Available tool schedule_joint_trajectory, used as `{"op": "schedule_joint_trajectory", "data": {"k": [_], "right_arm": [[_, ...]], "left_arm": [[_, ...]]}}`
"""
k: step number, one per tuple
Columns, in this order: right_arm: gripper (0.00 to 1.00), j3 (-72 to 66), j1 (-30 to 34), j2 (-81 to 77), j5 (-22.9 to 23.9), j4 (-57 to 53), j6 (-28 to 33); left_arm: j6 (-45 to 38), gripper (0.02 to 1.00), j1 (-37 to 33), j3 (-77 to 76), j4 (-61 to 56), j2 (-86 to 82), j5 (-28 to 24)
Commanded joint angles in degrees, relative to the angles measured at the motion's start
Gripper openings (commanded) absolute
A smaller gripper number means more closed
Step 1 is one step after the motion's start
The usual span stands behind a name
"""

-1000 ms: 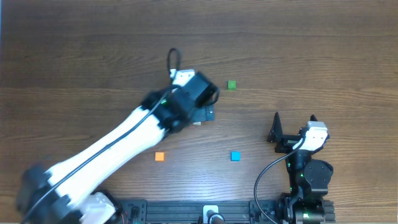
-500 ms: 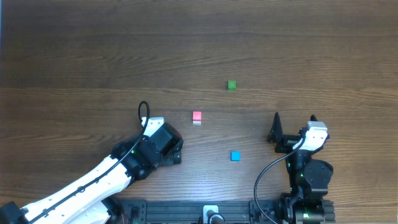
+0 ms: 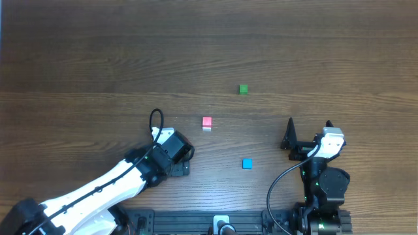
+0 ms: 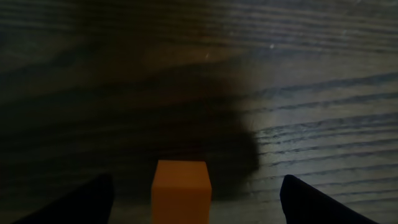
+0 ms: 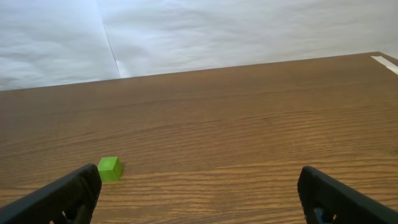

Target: Stack Cubes

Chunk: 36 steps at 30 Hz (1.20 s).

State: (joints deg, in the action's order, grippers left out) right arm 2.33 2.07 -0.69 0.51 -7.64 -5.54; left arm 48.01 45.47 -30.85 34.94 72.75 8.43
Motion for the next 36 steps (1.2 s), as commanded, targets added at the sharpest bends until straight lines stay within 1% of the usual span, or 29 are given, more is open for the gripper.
{"op": "schedule_joint_trajectory", "data": {"k": [1,4,10,14,15,36], "right_arm": [[0.993,-0.52,0.31,0.31,-0.26,0.17,0.48],[0.993,-0.52,0.31,0.31,-0.26,0.17,0.48],[0.993,-0.52,0.31,0.31,-0.26,0.17,0.48],[0.993,-0.52,0.31,0.31,-0.26,0.17,0.48],[0.991,-0.52,0.31,0.31,-0.26,0.17,0.48],[0.993,-0.52,0.31,0.31,-0.26,0.17,0.48]], "left_arm": [[0.70,0.840,0.11,0.48,-0.50,1.95,-1.60],[0.68,0.801,0.11,0.48,-0.50,2.27,-1.79],[0.81,0.590,0.11,0.55,-0.26,2.27,-1.81],[2.75,0.520,0.11,0.55,1.79,2.27,-1.75],[3.50,0.489,0.11,0.59,2.10,2.27,-1.68],[5.18,0.356,0.00,0.66,2.32,2.27,0.66]]}}
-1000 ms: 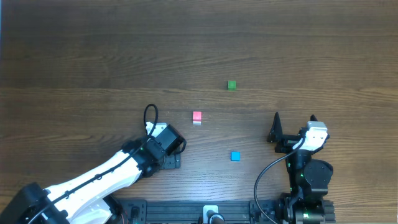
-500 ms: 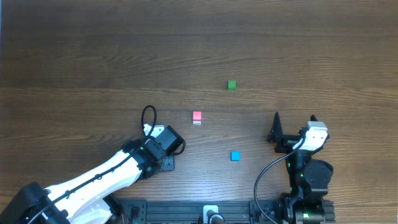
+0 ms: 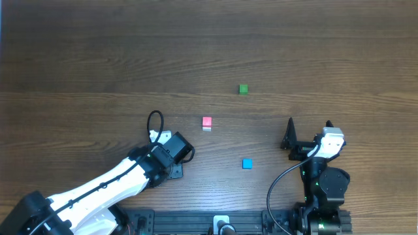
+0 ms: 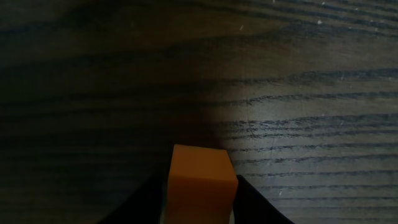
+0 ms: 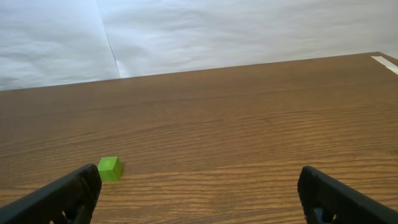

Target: Stack Cubes

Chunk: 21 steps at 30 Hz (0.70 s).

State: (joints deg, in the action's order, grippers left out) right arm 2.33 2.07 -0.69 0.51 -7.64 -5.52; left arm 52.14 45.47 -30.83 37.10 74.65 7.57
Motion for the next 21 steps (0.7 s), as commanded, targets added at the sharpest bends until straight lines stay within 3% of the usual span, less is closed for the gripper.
{"op": "schedule_joint_trajectory", "data": {"k": [1,14,21], "right_arm": [[0.991,-0.52,0.31,0.31,-0.26,0.17,0.46],[0.993,-0.52,0.31,0.31,-0.26,0.17,0.46],[0.991,-0.52,0.31,0.31,-0.26,0.15,0.46]], "left_arm": [[1.05,0.347,0.00,0.63,0.15,0.37,1.51],[1.05,0.172,0.00,0.46,-1.62,0.37,1.73],[-1.07,0.102,0.00,-15.78,3.43,3.02,7.19]]}}
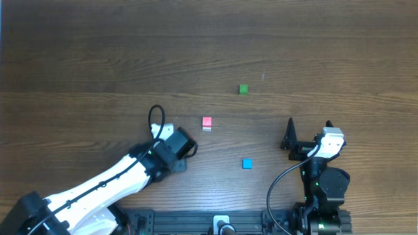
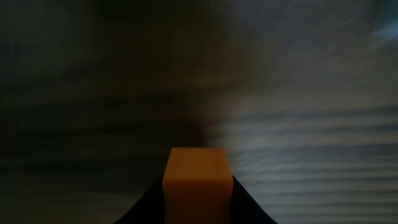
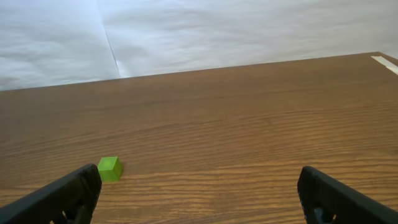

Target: Stack Cubes

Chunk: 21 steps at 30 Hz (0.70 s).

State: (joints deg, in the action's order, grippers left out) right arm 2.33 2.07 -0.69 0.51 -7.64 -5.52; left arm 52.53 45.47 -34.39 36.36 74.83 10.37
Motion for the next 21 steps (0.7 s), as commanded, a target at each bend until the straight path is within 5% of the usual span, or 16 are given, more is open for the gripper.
{"op": "schedule_joint_trajectory", "data": {"k": [1,11,21], "right_arm": [[0.991,-0.52,0.31,0.31,-0.26,0.15,0.46],[0.991,-0.52,0.31,0.31,-0.26,0.15,0.46],[0.993,-0.52,0.31,0.31,-0.26,0.17,0.46]], "left_arm": [[-2.89,0.106,0.00,-15.37,5.35,4.15,4.46],[-10.19,0.108,-0.55,-41.27,12.33,23.19,1.70],[-12.33,0.106,-1.07,-42.45,12.63,28.61,-2.47]]}}
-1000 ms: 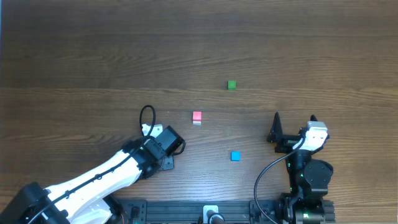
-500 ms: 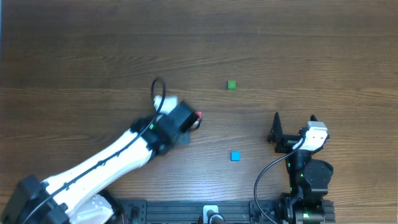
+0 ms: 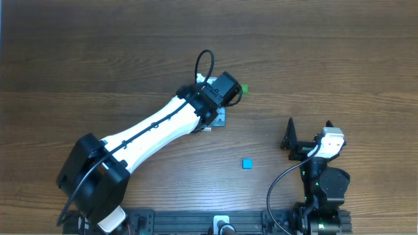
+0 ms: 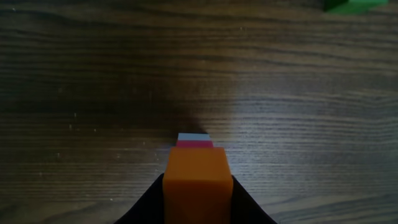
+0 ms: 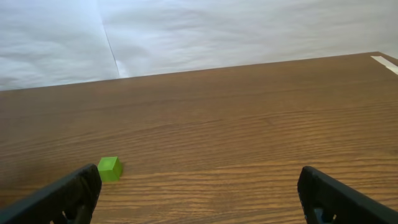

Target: Stack Cubes

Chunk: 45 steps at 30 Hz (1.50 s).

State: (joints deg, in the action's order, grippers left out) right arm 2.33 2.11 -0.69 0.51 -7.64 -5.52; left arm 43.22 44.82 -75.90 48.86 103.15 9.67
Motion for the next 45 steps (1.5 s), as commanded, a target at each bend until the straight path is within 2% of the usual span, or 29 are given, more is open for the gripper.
{"op": "schedule_joint_trajectory", "data": {"k": [1,45], "right_arm": [[0.991,-0.52,0.26,0.31,-0.26,0.17,0.46],[0.993,-0.52,0.26,0.31,-0.26,0.17,0.46]], "left_arm": [[-3.69,0.108,-0.42,-0.94,0.17,0.37,-2.03],[-3.82,0.134,-0.42,-0.92,1.16,3.69,-2.80]]}}
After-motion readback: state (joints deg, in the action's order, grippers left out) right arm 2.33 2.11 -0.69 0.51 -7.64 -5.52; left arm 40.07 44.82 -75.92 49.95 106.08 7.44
